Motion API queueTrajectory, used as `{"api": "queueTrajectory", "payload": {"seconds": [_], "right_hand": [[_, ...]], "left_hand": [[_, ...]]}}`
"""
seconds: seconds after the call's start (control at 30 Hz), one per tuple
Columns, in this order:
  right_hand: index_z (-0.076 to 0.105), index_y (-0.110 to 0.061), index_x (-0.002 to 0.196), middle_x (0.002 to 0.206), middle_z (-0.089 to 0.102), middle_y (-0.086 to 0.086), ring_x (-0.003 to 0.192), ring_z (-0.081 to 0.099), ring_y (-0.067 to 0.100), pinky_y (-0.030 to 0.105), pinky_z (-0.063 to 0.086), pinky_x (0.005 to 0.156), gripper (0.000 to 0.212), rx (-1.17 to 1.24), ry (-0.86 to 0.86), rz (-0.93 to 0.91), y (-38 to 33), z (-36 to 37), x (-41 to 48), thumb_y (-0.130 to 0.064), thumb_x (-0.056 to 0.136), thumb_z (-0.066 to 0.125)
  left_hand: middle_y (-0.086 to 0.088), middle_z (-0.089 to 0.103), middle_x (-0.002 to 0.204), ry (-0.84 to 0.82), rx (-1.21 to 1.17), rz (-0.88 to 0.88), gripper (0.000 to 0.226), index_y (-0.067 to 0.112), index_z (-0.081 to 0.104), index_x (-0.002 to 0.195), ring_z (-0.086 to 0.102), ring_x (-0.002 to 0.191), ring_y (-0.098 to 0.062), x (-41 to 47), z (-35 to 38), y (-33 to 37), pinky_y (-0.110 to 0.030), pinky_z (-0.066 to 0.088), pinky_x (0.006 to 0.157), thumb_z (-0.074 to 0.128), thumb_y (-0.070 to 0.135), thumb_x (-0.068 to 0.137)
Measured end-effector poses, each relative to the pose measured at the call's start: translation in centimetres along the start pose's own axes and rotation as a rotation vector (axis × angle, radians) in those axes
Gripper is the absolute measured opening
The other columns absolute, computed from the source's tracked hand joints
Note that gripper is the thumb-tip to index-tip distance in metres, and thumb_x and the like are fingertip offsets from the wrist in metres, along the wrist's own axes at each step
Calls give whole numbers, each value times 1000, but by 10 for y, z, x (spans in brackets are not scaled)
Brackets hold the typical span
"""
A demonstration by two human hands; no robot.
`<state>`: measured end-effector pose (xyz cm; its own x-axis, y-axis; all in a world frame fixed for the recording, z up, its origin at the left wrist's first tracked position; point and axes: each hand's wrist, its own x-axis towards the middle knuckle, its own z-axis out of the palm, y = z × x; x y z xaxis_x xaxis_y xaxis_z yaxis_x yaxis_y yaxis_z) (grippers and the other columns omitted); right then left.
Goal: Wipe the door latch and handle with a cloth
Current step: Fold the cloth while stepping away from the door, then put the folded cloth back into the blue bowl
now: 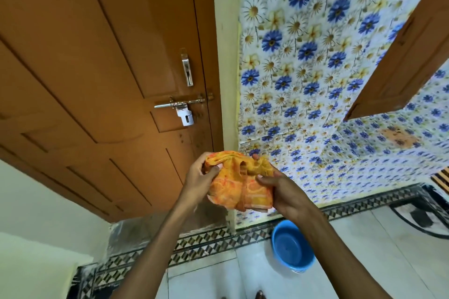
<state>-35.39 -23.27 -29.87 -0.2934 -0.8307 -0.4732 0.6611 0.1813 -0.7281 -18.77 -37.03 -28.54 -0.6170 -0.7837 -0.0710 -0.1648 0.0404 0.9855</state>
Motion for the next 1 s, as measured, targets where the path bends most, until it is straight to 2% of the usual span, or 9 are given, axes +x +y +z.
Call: {"api": "queueTrajectory", "payload": {"seconds": [0.1,0.17,0.23,0.3,0.43,0.57,0.77,0.9,1.0], "right_hand": [[59,-16,130,119,71,13,108,67,33,47,58,85,46,-8,25,15,5,4,1,3,89,54],[59,-11,127,108,75,12,101,69,31,46,59,78,34,17,24,51,12,8,1,-4,94,52],[58,-7,123,98,76,13,92,71,30,44,60,68,28,94,28,118,18,14,1,-15,97,51],[57,-6,124,102,75,17,92,72,32,48,61,69,33,179,33,161,22,18,1,-24,97,52],[56,-7,133,132,61,22,120,59,37,60,44,103,49,269,-7,117,29,10,-2,-39,97,53],[55,-9,136,140,55,23,131,49,41,62,37,108,56,323,-10,96,32,-20,-14,-48,95,53],[49,-3,138,139,54,25,126,54,41,58,45,103,80,403,2,75,28,-74,-32,-31,72,83],[52,0,134,126,64,26,108,67,39,51,57,85,86,355,8,117,20,-121,-38,-19,60,91],[57,0,128,125,65,25,107,68,36,49,58,86,85,335,36,128,9,-168,-38,-18,54,93]], "left_hand": [[13,71,97,122,208,49,21,31,68,98,65,92,-1,6,-5,-14,-22,49,80,69,10,96],[11,71,97,202,390,102,18,26,71,101,64,89,-6,6,-2,-12,-8,42,82,69,11,94],[5,69,100,270,537,132,16,20,72,106,57,87,-7,4,7,-6,2,32,70,67,12,94],[3,68,103,291,593,91,15,18,71,109,55,89,-10,1,19,-1,-8,30,64,67,20,95],[-1,71,109,14,265,-126,30,14,70,119,67,90,-12,-1,38,4,-32,59,72,67,35,98],[-4,69,121,-323,-74,-300,33,12,62,134,70,90,-10,-7,52,2,-21,61,68,48,26,108],[-15,66,92,-130,-21,-230,16,7,69,115,60,73,-20,-1,79,-11,-24,46,61,65,7,99],[-9,64,91,-257,42,-450,11,10,68,104,55,61,-16,-10,138,-41,-23,40,53,64,19,101],[0,69,83,-250,10,-462,21,19,71,91,62,68,-15,-20,191,-56,-27,47,60,70,41,93]]}}
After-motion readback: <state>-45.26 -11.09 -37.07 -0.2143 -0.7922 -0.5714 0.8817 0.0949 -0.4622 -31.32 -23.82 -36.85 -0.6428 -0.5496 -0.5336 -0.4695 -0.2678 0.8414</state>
